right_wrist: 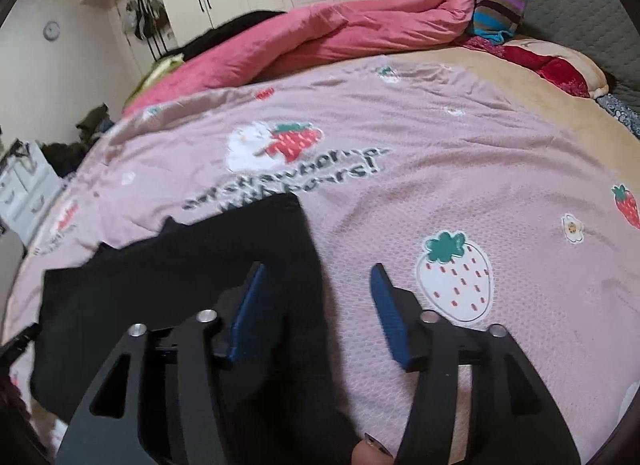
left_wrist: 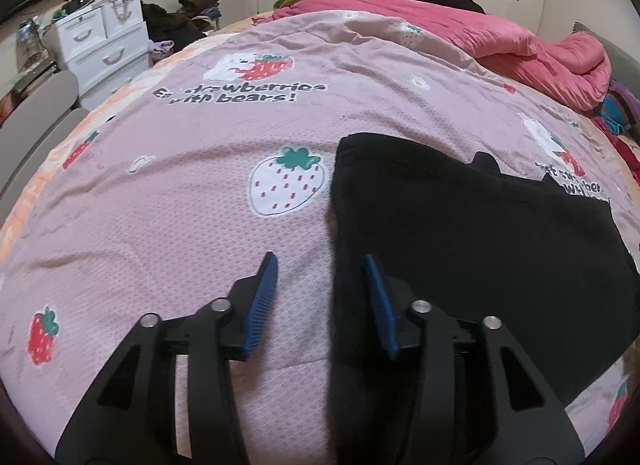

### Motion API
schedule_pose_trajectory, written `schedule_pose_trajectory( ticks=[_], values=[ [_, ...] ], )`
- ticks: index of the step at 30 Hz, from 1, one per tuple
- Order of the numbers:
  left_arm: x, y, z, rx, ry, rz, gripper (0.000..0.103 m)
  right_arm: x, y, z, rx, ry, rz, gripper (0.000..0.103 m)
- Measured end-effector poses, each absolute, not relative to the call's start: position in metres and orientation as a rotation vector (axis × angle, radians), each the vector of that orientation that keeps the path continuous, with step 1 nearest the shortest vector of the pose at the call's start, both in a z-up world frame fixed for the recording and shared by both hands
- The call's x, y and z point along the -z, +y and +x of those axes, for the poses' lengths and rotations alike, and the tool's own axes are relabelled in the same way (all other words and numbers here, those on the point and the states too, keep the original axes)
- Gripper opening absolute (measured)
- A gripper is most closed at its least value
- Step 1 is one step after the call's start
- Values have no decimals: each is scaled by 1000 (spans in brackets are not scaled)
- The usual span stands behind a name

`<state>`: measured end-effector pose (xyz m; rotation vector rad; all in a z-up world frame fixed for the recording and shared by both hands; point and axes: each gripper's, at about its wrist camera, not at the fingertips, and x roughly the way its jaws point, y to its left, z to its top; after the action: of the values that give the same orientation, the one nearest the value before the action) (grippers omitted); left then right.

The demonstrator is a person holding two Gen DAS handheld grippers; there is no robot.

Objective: Fold small clothes
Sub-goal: 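Open both grippers and pull them back from the folded sweatshirt, then move the right gripper to the sweatshirt's folded side edge and close on it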

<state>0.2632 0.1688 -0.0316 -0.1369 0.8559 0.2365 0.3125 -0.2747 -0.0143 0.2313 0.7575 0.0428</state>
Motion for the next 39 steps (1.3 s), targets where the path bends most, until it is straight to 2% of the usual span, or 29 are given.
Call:
schedule_pose_trajectory(
  ticks=[4, 5, 7, 9, 11, 14, 17, 39],
  values=[
    [28, 176, 257, -262, 847, -135, 55, 1, -251, 303, -85, 722, 194, 72],
    [27, 178, 257, -271, 843, -133, 62, -2, -244, 301, -100, 715, 178, 75],
    [25, 183, 255, -290, 837, -137, 65, -6, -226, 297, -133, 707, 134, 79],
    [23, 190, 253, -310, 831, -146, 76, -8, -207, 292, -167, 699, 91, 82],
    [21, 195, 251, -329, 825, -149, 79, -10, -189, 287, -207, 695, 59, 84],
    [19, 204, 248, -361, 817, -159, 91, -12, -163, 277, -264, 686, 30, 88],
    [18, 213, 246, -383, 817, -177, 94, -13, -133, 266, -340, 684, -3, 89],
    [8, 225, 243, -371, 795, -241, 94, 11, -3, 206, -601, 667, -287, 93]
  ],
)
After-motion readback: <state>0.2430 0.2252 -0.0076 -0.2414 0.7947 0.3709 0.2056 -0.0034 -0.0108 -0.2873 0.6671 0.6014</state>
